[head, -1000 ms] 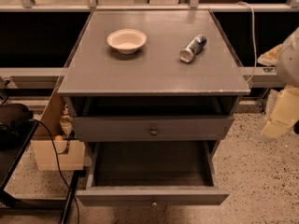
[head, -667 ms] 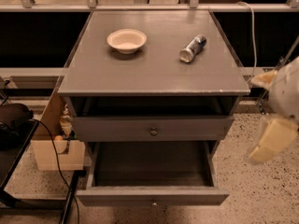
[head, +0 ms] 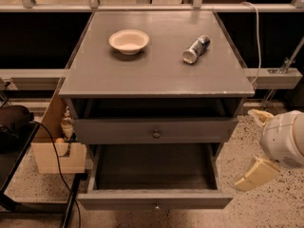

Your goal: Close middle drawer

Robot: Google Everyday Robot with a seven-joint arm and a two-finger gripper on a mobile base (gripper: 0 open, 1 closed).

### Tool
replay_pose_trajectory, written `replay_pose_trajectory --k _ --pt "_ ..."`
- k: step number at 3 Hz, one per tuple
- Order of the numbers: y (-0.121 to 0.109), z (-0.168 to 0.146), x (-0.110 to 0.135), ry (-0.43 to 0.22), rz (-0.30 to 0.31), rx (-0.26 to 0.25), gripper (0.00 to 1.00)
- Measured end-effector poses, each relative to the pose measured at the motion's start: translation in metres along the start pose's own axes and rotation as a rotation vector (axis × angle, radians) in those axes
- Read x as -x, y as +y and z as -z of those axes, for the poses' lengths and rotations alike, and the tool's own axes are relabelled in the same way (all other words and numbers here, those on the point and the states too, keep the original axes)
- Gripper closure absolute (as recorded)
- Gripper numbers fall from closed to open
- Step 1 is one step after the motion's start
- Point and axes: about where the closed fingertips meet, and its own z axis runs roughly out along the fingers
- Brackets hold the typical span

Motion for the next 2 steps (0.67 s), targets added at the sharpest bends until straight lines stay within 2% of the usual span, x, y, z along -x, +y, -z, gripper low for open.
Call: replay_pose_trajectory --k 1,2 --pt "0.0 0.0 0.0 0.0 0.0 0.0 0.0" --pt "0.012 -0.021 -0.02 0.017 0.004 0.015 0.0"
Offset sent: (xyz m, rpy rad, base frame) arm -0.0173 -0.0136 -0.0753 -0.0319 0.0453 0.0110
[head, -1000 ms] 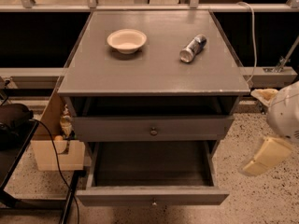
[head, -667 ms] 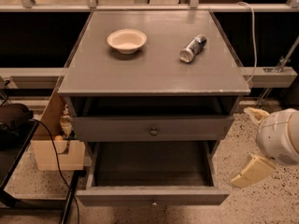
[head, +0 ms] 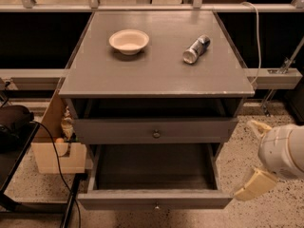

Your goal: Close middle drawer

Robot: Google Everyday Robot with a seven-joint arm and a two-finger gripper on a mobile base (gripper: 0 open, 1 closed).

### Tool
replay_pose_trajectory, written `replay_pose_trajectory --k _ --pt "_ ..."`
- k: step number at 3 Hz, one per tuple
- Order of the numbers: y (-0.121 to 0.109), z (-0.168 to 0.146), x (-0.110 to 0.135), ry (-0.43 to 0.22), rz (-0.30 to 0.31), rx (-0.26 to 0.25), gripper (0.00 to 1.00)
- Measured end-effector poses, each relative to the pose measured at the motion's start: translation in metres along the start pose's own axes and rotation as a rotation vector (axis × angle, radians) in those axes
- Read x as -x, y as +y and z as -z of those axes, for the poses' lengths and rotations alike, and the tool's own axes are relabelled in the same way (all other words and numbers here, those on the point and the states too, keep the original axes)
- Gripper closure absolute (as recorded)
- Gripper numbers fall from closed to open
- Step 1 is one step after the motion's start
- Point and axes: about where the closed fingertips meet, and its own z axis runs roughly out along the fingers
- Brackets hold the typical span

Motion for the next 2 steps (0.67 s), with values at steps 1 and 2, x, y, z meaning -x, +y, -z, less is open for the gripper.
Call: replay_pose_trajectory --k 1,2 --pt "0.026 -0.039 -0.038 -0.013 -0.015 0.042 0.0" --pt "0.042 -0.063 -0.062 -0.032 -0.017 0.067 0.0"
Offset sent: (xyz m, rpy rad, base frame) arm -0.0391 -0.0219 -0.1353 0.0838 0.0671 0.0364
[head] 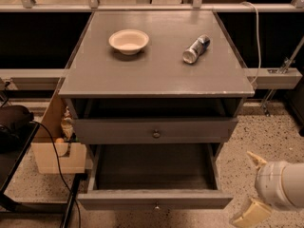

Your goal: Close middle drawer

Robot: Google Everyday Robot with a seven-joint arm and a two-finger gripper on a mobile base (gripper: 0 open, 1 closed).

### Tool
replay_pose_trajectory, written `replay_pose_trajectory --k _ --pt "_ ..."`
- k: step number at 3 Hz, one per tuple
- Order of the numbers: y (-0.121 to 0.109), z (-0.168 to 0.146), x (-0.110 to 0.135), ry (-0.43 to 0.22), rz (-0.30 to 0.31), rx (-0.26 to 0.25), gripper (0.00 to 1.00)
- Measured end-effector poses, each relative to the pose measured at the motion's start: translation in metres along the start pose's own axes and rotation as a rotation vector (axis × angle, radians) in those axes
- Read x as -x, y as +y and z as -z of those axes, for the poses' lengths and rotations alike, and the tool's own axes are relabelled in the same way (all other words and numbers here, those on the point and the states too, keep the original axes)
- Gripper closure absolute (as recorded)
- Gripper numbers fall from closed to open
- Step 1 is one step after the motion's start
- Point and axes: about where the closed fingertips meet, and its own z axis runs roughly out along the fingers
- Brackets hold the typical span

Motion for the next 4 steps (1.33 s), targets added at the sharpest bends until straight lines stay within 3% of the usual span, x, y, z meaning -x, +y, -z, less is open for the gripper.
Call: replay_pose_trajectory --k 1,3,4 --pt "0.019 -0.038 -0.033 -0.059 -0.003 0.041 0.0" --pt "0.02 -0.032 -0.027 -0.037 0.029 0.021 0.0" --pt "0.04 -0.058 -0.042 -0.028 0.043 0.056 0.18"
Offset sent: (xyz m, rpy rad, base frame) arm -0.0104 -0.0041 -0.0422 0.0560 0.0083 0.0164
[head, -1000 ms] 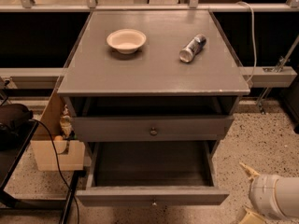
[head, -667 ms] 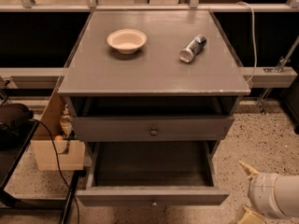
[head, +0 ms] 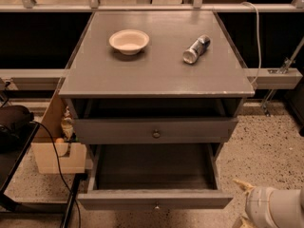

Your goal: Close middle drawer

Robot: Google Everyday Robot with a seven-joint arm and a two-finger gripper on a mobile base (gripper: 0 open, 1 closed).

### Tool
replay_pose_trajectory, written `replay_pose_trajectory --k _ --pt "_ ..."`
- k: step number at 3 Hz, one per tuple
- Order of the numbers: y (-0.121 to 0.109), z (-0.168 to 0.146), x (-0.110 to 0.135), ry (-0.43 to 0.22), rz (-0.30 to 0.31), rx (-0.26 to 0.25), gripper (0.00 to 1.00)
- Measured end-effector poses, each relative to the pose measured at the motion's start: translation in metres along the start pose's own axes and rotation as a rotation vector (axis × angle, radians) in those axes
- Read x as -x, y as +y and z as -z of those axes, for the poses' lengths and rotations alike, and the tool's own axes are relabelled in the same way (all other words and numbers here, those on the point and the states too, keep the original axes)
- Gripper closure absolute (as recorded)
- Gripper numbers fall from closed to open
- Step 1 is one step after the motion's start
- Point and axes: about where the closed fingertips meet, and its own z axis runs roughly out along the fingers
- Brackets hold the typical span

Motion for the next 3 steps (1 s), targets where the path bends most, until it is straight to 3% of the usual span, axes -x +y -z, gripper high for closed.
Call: replay_pose_trajectory --k 2,3 --pt "0.038 -0.082 -0.06 -0.016 -0.039 0.071 0.72" --pt "0.047 -0.118 -0.085 -0.032 -0.049 0.08 0.97"
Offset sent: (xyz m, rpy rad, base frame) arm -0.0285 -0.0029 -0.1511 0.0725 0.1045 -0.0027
